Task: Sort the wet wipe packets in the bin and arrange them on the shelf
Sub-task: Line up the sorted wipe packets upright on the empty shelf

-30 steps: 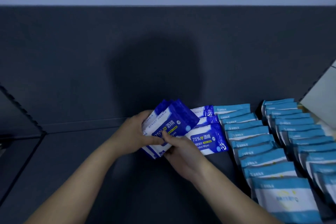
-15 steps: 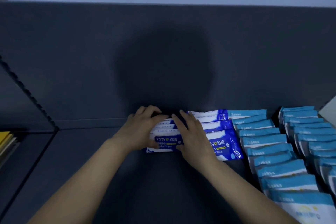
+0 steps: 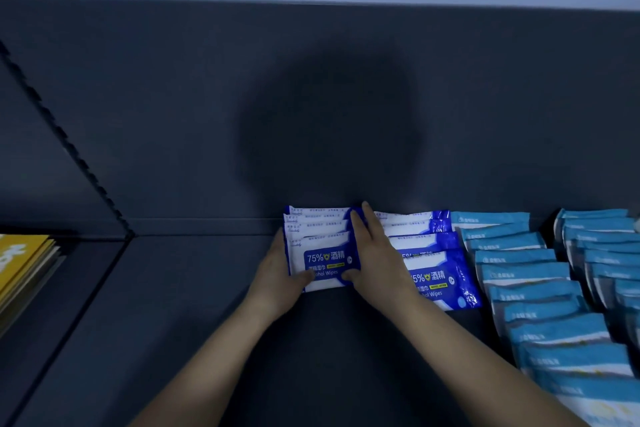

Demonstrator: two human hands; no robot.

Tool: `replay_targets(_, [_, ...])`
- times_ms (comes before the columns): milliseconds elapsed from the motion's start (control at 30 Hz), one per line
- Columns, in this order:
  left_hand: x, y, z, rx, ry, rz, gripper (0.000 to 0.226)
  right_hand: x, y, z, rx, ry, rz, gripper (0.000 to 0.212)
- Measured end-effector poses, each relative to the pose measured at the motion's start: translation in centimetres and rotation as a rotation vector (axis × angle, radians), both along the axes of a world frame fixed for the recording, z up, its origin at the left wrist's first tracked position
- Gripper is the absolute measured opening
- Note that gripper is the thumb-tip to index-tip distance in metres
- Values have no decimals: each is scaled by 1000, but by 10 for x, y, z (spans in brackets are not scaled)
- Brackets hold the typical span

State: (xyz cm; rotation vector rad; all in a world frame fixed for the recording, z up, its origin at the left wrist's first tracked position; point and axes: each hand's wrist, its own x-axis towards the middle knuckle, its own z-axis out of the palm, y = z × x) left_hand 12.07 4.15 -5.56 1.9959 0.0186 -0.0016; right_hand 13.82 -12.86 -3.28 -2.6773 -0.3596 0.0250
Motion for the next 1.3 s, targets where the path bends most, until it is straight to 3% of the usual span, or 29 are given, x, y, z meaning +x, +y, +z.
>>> replay_targets(133, [2, 8, -1, 67, 36, -77, 68, 1, -3, -2, -74, 22, 9, 101])
replay_targets(267, [8, 9, 1, 78, 81, -91, 84, -4, -4, -2, -95, -11, 25, 98])
replay_targets(400, [4, 6, -2, 134, -21, -50, 90, -12, -19, 4, -90, -2, 70, 101])
replay_targets(533, [-10, -3, -7, 561, -324, 45, 81, -28, -63, 10, -230, -18, 92, 94])
replay_targets(600, [-16, -9, -8, 783, -527, -55, 70, -35, -80, 13, -277, 7, 106, 88])
replay_targets(667, [-17, -12, -15, 903, -574, -143, 64, -39, -89, 14, -255, 71, 139, 85])
replay_targets(867, [-13, -13, -17, 929, -541, -156, 56, -44, -114, -1, -376, 46, 223, 83])
replay_targets(1033, [-12, -15, -15, 907, -554, -158, 59, -30, -103, -16, -345, -178, 152, 94])
replay_targets(1167, [-15, -15, -15, 911, -543, -169, 57, -23, -90, -18, -317, -230, 100, 94])
replay_targets(1300, [-20, -13, -16, 940, -537, -160, 61, -31, -98, -20, -248, -209, 108, 82])
